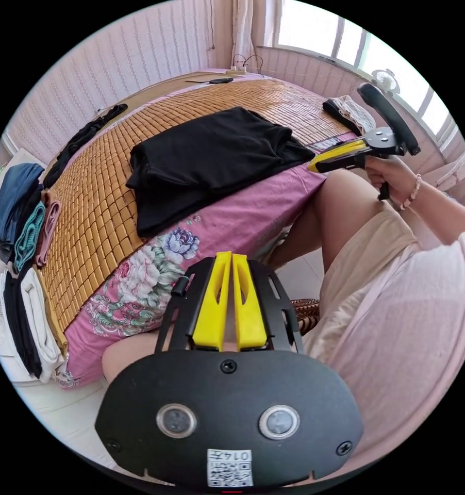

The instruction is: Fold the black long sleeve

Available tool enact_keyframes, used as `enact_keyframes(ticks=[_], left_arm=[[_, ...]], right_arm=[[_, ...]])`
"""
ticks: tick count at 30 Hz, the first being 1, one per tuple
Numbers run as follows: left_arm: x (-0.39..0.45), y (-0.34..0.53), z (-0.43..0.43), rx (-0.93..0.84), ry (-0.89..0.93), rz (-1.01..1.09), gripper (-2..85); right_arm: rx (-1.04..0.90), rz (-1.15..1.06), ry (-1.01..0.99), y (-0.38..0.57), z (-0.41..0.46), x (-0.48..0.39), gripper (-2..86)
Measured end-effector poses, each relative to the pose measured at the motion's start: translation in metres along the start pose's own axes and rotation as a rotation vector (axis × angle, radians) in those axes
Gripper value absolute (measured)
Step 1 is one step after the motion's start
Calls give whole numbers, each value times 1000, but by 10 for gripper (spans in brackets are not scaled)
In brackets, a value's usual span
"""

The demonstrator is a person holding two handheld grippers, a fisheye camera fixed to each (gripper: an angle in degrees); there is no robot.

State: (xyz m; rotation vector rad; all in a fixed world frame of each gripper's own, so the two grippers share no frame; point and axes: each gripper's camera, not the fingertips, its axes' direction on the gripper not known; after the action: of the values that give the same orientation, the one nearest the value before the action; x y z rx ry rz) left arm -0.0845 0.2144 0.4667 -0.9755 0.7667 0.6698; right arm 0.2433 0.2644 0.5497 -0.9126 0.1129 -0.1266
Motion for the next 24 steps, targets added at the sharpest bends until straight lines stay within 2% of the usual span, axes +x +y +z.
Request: enact_keyframes(ticks=[6,11,14,16,17,20,24], left_arm=[[2,-71,9,66,-43,161,-9],[0,-139,35,81,54,266,-9],[-6,-160,58,35,21,243,-10],[-11,-165,78,-32,12,241,-10],[-16,-163,92,-82,6,245,-10],[-30,-145,93,58,58,258,-10],[-41,-139,94,87,100,169,-10]], right_arm=[[64,-105,-67,-96,-6,12,-8],[-7,-140,32,-197,7,25,-4],[-121,-142,55,-237,32,31,-4],[-256,-172,30,-245,64,30,-5],[-240,-169,26,-244,72,28,-5],[-123,-267,118,-234,71,21,-7],[-269,-352,88,-257,67,25,-6]])
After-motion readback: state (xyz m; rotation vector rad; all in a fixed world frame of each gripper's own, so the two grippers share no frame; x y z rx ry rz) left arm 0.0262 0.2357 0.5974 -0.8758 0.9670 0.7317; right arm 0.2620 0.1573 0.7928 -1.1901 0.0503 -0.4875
